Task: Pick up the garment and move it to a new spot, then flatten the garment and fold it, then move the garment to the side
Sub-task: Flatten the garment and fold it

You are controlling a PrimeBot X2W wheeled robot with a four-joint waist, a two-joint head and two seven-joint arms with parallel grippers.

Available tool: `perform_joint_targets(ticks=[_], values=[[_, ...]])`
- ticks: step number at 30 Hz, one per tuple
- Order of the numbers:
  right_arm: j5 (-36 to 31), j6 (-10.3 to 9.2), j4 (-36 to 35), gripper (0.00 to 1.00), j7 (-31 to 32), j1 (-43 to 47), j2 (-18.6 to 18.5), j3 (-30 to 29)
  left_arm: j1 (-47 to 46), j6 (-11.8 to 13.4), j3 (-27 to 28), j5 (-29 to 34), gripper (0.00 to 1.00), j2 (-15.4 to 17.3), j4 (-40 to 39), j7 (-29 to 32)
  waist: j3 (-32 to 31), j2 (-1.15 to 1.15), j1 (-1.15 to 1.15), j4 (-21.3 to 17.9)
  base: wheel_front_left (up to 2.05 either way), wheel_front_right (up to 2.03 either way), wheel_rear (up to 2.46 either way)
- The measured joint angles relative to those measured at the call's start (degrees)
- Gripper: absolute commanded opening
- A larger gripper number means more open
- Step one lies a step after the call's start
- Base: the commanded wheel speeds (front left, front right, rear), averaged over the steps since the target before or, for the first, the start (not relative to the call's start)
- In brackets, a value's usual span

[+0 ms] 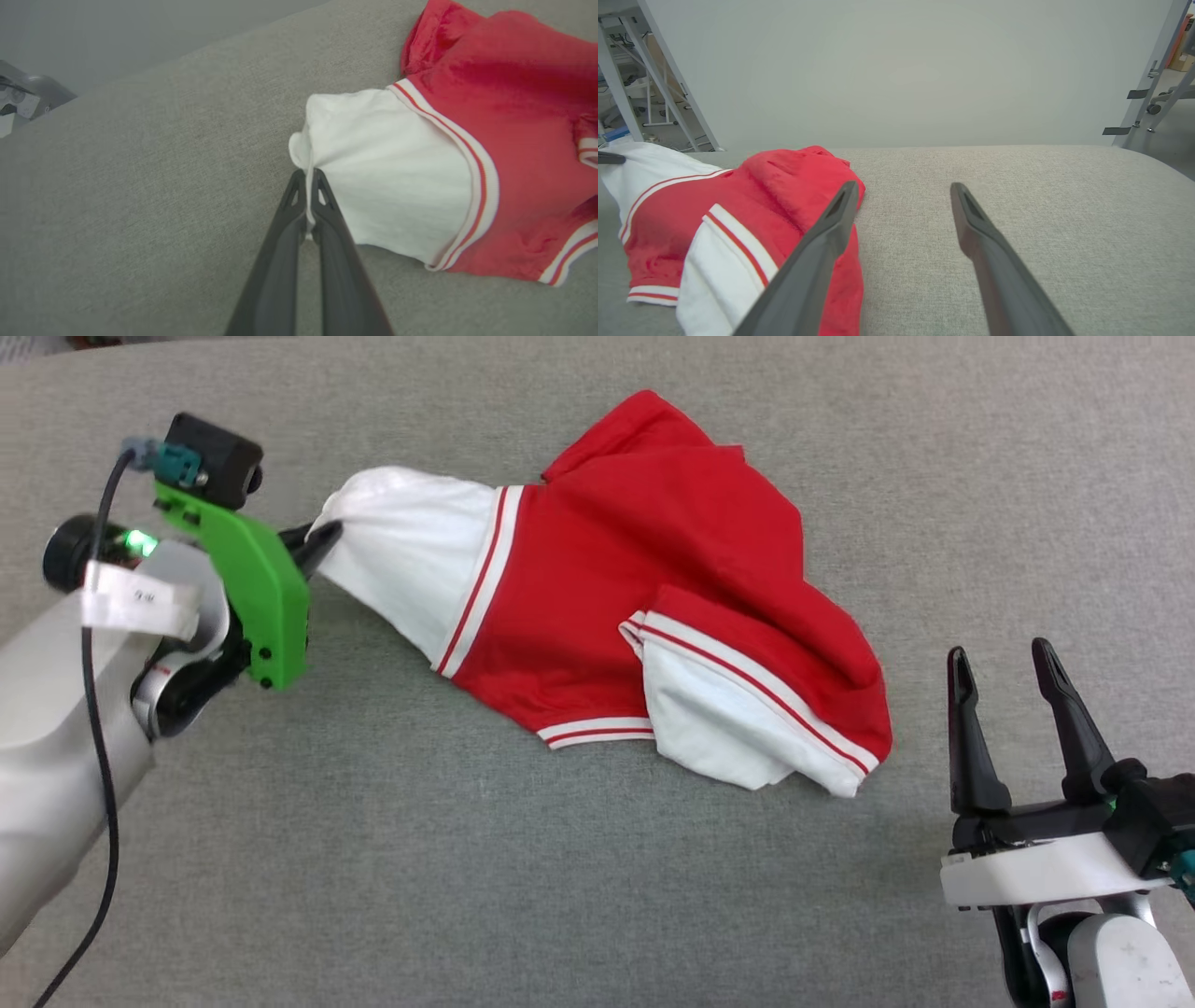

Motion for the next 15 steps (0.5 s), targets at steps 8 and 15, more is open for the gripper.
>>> perform_joint_targets(ticks=[8,15], values=[[-0.77,0.0,0.24,1.0,0.0,0.48,0.01,0.27,9.22,3.54,1.12,-5.04,0.0,4.7,1.04,-1.49,-2.76,0.0,0.0,3.09,0.0,0.0,0.0],[-1.52,0.0,0.56,1.0,0.0,0.79,0.02,0.85,14.21,3.97,1.68,-8.54,0.0,4.97,8.64,-1.68,-3.61,0.0,-0.01,3.22,0.0,0.0,0.0]])
